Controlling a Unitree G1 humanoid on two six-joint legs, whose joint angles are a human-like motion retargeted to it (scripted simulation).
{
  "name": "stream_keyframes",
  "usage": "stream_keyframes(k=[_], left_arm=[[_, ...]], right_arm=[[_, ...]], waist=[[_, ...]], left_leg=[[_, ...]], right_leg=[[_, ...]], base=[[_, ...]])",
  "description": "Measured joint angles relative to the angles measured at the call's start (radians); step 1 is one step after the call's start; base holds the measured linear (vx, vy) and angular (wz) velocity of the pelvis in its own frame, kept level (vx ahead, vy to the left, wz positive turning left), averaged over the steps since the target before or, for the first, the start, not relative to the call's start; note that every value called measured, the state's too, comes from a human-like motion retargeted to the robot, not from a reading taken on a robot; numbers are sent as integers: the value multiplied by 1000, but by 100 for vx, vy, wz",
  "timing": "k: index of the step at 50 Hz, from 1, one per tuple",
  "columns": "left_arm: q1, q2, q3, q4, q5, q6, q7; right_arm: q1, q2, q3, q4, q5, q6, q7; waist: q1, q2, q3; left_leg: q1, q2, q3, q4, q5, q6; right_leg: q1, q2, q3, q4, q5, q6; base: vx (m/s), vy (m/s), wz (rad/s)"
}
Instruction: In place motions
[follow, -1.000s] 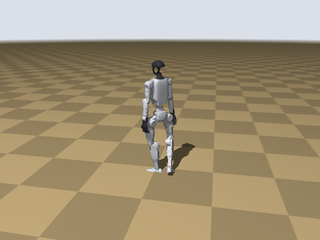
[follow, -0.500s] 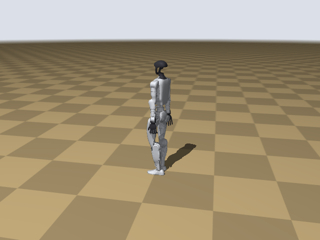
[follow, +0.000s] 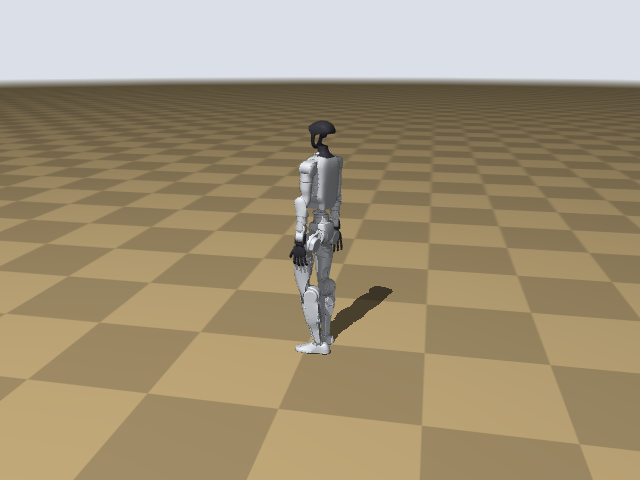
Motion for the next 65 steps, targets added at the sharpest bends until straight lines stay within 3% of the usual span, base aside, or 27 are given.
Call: stream_keyframes(k=[7, 14, 15, 18, 21, 25, 27, 35, 41, 47, 53, 57, 60, 62, 65], left_arm=[[-31, -9, 16, -30, -48, -2, 6], [-7, -23, 45, -18, -70, -13, 9], [-1, -24, 46, -9, -71, -14, 8], [-1, -26, 46, 29, -73, -10, -6], [7, -15, 26, 57, -54, -6, -48], [18, 38, -76, 72, 32, 4, -80], [26, 62, -107, 76, 90, 10, -64], [81, 98, -107, 60, 109, 37, -93], [86, 95, -71, 9, 102, 36, -86], [48, 84, -73, -79, 89, 37, -87], [-10, 47, -30, -168, 44, 20, -101], [-20, 29, -47, -199, 44, 15, -144], [2, 20, -58, -205, 63, 5, -138], [20, 18, -69, -205, 73, 0, -138], [44, 23, -85, -187, 86, 1, -142]], right_arm=[[-4, -32, -24, 25, 3, 8, -25], [-36, -67, -9, -28, -49, -2, -18], [-42, -69, -9, -42, -52, -5, -13], [-83, -70, -18, -98, -43, -16, 27], [-115, -49, 12, -159, 7, -29, 47], [-130, -17, 44, -185, 95, -54, 49], [-128, -14, 48, -184, 86, -57, 78], [-156, -34, 33, -155, 59, -30, 86], [-200, -48, -18, -162, 169, -31, 78], [-178, -64, -84, -160, 241, -33, 8], [-138, -53, -186, -88, 334, -35, -34], [-103, -59, -267, -12, 410, -42, -77], [-74, -62, -302, 23, 424, -38, -88], [-67, -58, -302, 36, 417, -28, -87], [-70, -51, -266, 51, 391, -10, -66]], waist=[[54, -38, 39], [229, -14, 117], [221, -9, 122], [97, 3, 146], [30, 18, 161], [-19, 43, 161], [-8, 48, 147], [-35, 66, 102], [-122, 100, 100], [-147, 142, 88], [-219, 211, 72], [-198, 248, 27], [-172, 245, -34], [-159, 208, -51], [-101, 91, -42]], left_leg=[[-66, -13, -75, 197, 35, 45], [-35, -138, -547, 34, 89, -21], [-30, -136, -551, 17, 111, -36], [-8, -122, -420, -13, 88, 31], [8, -106, -327, -46, 71, 61], [23, -55, -157, -72, 45, 73], [34, -30, -31, -90, 29, 74], [116, 21, 513, -138, -49, 34], [159, 41, 718, -104, -111, -38], [218, 26, 861, -90, -124, -113], [260, 43, 848, -58, -98, -128], [299, 46, 838, -44, -33, -111], [317, 42, 828, -4, 62, -61], [324, 39, 793, 70, 132, 19], [292, 66, 660, 347, 200, 192]], right_leg=[[-38, -66, 108, 39, 19, 24], [-87, 9, 465, 64, 89, 37], [-93, 16, 499, 64, 103, 43], [-108, 21, 532, 74, 130, 44], [-158, 49, 566, 104, 144, -5], [-211, -10, 295, 126, 69, -137], [-227, -37, 151, 123, 14, -162], [-226, -81, -401, 84, -119, -169], [-163, -37, -752, 25, -155, -131], [-121, 9, -871, 31, -154, -107], [-136, 18, -781, 86, -133, -215], [-151, -2, -686, 165, -151, -210], [-158, -25, -627, 182, -170, -205], [-146, -63, -581, 182, -173, -202], [-106, -156, -473, 180, -163, -194]], base=[[-4, -1, -67], [-2, 10, -255], [-7, 12, -154], [-17, 14, -91], [-29, 18, -224], [-34, 14, -275], [-33, 5, -324], [-37, 1, -353], [-35, 3, -323], [-13, 2, -234], [6, -4, -91], [24, -13, -69], [34, -17, -73], [35, -21, -82], [37, -25, -153]])
